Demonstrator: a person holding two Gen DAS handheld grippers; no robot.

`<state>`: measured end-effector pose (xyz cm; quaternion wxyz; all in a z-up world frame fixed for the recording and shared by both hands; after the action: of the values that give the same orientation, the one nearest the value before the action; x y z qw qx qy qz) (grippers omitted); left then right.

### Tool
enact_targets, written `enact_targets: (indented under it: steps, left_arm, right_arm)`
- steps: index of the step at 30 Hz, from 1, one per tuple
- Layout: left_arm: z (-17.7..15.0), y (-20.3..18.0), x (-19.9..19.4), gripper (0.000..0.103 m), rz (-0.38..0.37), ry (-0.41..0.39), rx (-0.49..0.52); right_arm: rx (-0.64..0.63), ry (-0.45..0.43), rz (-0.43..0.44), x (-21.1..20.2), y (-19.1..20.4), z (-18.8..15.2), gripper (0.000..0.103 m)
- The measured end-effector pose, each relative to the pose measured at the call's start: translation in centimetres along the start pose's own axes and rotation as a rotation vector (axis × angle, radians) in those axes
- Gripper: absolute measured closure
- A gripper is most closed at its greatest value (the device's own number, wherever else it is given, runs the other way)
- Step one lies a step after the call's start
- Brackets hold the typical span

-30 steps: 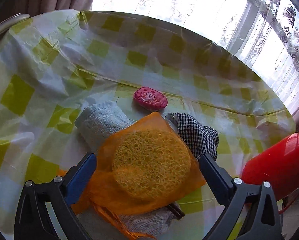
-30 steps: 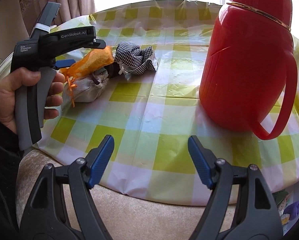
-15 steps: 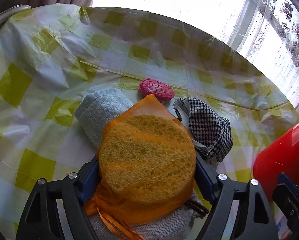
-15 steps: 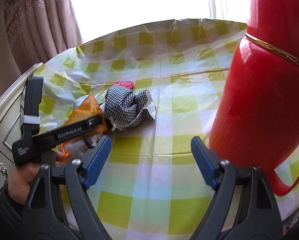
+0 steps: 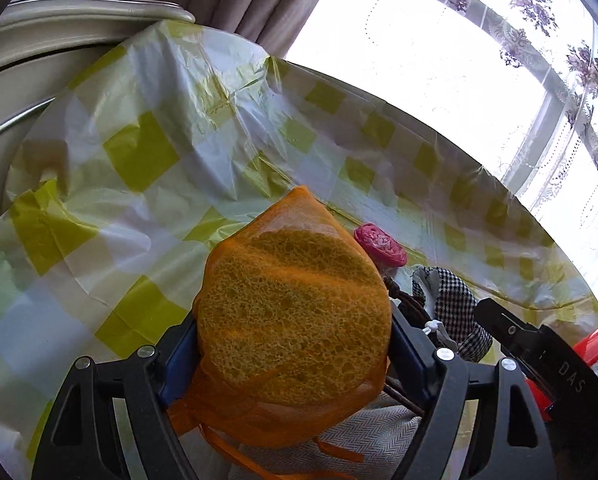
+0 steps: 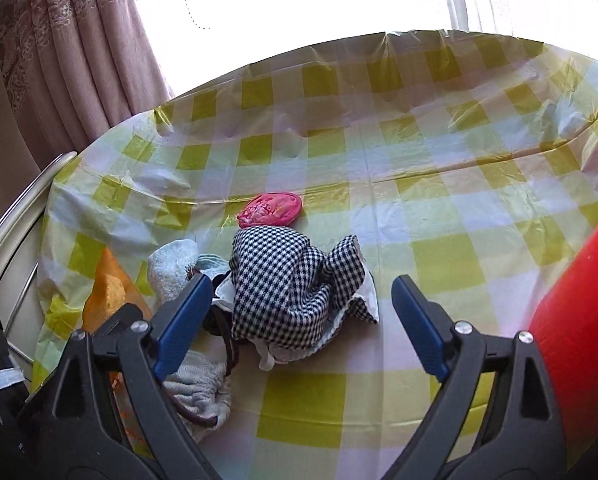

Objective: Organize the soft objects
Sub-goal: 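Grasp the orange mesh bag with the left tool while the right tool grasps the checked cloth, then carry the mesh bag and checked cloth over the box with both tools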

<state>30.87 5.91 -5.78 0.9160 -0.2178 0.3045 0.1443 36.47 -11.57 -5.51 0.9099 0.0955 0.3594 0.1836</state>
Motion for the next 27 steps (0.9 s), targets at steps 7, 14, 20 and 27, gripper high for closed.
enact_targets:
  steps: [7,14,20,27]
  left_arm:
    - [-0.1,-0.3,0.1,0.021,0.008,-0.024,0.017]
    - [-0.1,-0.8,-0.6,0.021,0.013,-0.056,0.046]
    - [-0.2,-0.9,-1.1,0.021,0.022,-0.077,0.063]
    - [-0.1,-1.5,-2.9,0.021,0.024,-0.114,0.09]
  right_arm:
    - [0.038,0.05,0.006,3.5,-1.2,0.3,0.011]
    - [0.078,0.104,0.039,5.1,-2.1,-1.0,0.037]
    - [0.053,0.087,0.035,4.2,-1.9,-1.4,0.071]
    - [0.0,-0.001,0.005,0.4,-1.3,-1.3,0.075]
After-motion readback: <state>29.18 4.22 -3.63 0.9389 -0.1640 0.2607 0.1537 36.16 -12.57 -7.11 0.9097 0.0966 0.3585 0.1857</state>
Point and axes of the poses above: each gripper's, at about its wrist camera, not at the fingertips, and x roughly the way its jaws point, y to its left, z to its top, the point moved 9 cm from there along x, roughly the way its jaws point, and after that the axes turned 3 degrees about z, right-handed, at the moved point
